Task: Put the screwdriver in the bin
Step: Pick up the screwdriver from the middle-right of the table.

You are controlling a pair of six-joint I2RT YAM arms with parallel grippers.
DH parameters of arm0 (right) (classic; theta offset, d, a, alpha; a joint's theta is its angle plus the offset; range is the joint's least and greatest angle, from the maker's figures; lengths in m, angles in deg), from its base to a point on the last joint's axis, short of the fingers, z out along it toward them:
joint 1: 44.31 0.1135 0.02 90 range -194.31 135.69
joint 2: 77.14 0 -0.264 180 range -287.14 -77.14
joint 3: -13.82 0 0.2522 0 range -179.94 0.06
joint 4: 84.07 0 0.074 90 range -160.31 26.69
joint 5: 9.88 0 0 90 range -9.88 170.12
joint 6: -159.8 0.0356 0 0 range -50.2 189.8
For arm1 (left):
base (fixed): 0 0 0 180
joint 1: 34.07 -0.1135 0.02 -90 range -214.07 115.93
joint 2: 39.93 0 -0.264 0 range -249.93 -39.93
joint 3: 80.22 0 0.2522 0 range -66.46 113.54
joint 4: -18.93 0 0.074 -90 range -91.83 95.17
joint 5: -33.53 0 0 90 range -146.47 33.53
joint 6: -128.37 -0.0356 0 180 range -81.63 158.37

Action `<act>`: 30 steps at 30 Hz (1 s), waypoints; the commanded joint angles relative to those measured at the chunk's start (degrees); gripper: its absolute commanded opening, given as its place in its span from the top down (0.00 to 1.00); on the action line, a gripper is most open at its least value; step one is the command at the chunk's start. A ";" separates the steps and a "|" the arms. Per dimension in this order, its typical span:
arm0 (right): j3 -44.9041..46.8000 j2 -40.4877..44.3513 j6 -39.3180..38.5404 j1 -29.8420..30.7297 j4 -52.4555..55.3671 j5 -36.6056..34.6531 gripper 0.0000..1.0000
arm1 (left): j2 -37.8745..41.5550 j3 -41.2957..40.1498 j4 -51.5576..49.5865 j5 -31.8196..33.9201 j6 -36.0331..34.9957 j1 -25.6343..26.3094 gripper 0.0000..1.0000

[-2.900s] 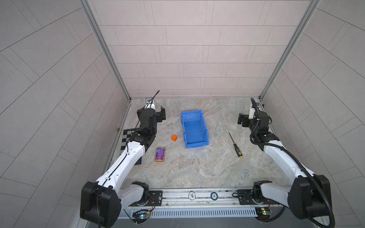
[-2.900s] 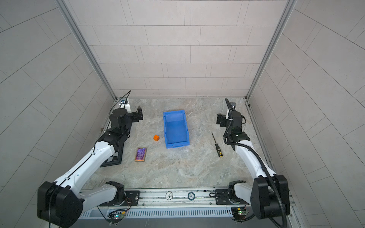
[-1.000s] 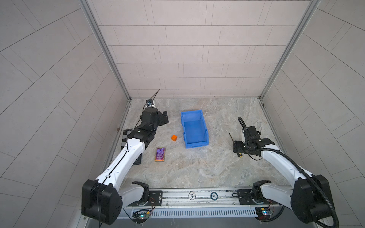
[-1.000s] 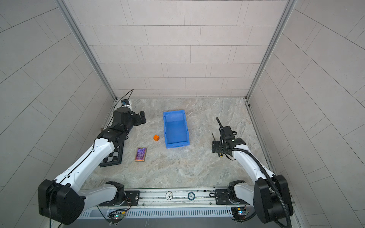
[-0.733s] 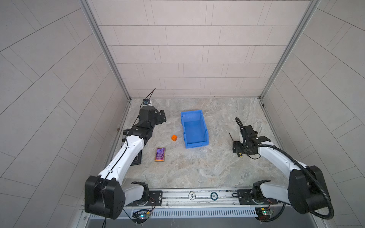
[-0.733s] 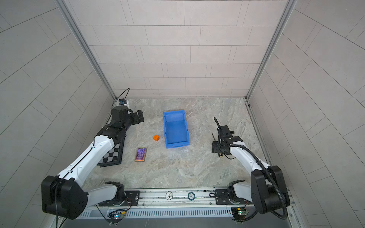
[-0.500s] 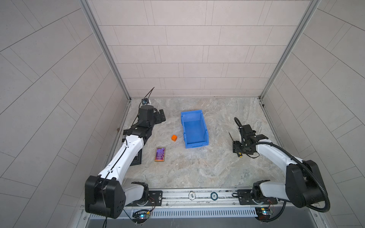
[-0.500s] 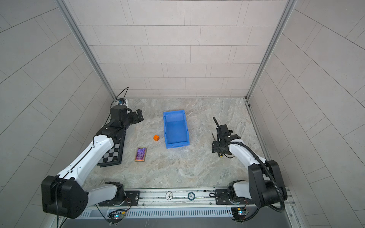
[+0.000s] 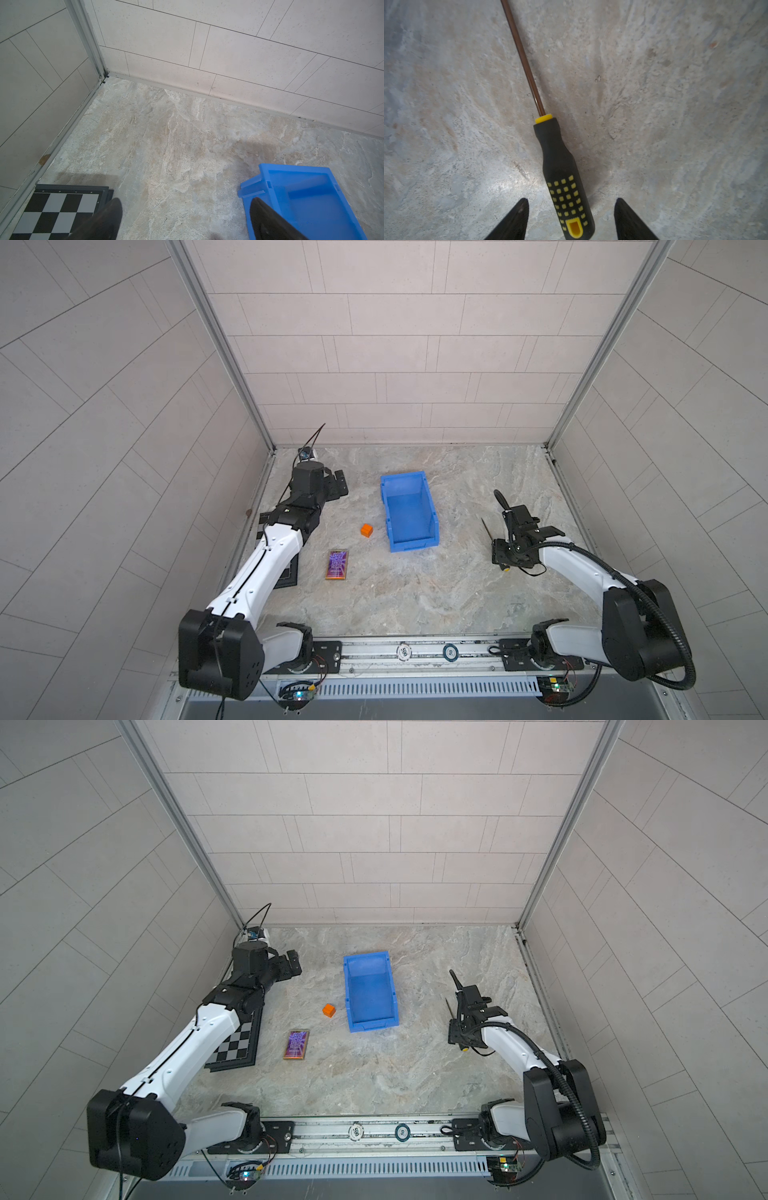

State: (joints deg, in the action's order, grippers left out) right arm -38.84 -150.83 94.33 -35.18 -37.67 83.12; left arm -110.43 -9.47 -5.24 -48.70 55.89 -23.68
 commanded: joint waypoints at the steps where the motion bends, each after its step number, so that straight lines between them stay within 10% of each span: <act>1: 0.29 0.00 1.55 0.37 0.17 -0.65 0.32 | 1.59 1.10 -0.26 0.93 -0.68 -0.11 0.00; 30: 3.04 -4.53 5.39 0.80 -7.14 0.03 0.60 | 2.36 0.69 -0.79 3.04 -1.49 -0.11 0.00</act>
State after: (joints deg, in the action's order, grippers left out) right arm -36.21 -155.20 98.49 -34.86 -44.36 83.76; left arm -109.62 -9.47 -5.48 -46.73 55.27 -23.68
